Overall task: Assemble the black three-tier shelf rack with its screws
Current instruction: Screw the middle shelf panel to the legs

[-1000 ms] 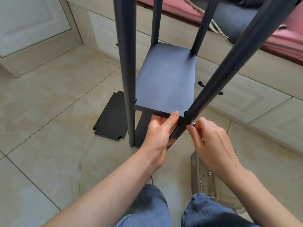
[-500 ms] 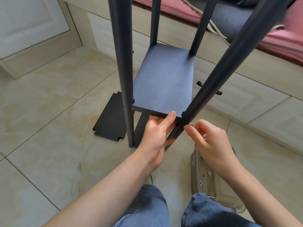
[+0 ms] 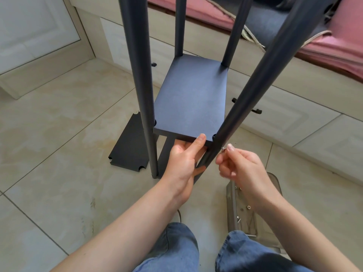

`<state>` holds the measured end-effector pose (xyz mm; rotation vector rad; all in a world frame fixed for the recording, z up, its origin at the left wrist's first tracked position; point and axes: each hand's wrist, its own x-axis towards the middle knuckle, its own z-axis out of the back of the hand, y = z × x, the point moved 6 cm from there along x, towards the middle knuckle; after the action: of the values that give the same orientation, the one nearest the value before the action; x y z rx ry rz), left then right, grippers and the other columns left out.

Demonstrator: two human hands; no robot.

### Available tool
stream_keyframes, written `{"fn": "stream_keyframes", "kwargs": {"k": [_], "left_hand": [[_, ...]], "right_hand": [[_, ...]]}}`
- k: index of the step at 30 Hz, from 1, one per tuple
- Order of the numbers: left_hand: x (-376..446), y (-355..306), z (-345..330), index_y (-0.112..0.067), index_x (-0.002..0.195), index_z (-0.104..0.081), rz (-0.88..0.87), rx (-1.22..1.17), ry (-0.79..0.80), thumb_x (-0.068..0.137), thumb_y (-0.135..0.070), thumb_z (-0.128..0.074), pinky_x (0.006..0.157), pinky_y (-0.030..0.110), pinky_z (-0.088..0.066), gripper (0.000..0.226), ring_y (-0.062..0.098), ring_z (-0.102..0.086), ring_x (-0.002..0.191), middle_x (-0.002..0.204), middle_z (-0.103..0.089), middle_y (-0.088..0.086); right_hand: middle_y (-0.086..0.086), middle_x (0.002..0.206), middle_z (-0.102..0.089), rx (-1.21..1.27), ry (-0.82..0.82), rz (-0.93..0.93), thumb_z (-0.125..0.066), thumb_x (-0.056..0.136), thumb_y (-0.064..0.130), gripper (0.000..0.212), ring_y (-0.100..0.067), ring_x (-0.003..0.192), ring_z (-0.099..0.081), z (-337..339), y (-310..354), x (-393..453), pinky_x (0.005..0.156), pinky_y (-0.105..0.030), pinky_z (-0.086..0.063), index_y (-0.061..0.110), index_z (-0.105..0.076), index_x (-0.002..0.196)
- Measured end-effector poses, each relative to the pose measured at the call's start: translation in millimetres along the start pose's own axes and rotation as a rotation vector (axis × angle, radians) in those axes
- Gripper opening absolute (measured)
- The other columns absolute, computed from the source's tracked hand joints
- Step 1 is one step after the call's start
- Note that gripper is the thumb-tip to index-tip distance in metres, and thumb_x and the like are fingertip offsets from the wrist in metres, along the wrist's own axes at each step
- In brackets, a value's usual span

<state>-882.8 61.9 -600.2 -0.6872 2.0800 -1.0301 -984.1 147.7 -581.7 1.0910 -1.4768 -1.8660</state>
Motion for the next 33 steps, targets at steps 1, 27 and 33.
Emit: {"fn": "stream_keyframes", "kwargs": {"k": [1, 27, 33], "left_hand": [[0, 0, 0, -0.021, 0.120, -0.058, 0.000, -0.009, 0.003, 0.103, -0.028, -0.057, 0.107, 0.058, -0.043, 0.018, 0.013, -0.072, 0.108, 0.115, -0.076, -0.003], [0, -1, -1, -0.020, 0.123, -0.057, -0.002, 0.039, -0.017, 0.103, -0.031, -0.056, 0.107, 0.058, -0.044, 0.022, 0.015, -0.068, 0.116, 0.122, -0.073, -0.001], [1, -2, 0, -0.022, 0.114, -0.058, 0.009, 0.013, -0.005, 0.104, -0.029, -0.055, 0.109, 0.058, -0.041, 0.013, 0.013, -0.071, 0.110, 0.116, -0.076, -0.002]], "right_hand": [[0.007, 0.052, -0.048, -0.241, -0.062, 0.162, -0.046, 0.104, 0.026, 0.041, -0.007, 0.051, -0.042, 3, 7, -2, 0.056, -0.016, -0.036, 0.013, -0.062, 0.069], [0.006, 0.051, -0.026, 0.582, 0.085, -0.307, -0.043, 0.103, 0.018, 0.037, -0.012, 0.050, -0.029, -14, -6, -1, 0.064, -0.029, -0.036, 0.012, -0.058, 0.070], [0.007, 0.050, -0.040, -0.112, -0.030, 0.016, -0.043, 0.106, 0.027, 0.039, -0.012, 0.051, -0.038, 2, 4, 0, 0.063, -0.026, -0.039, 0.009, -0.069, 0.081]]}}
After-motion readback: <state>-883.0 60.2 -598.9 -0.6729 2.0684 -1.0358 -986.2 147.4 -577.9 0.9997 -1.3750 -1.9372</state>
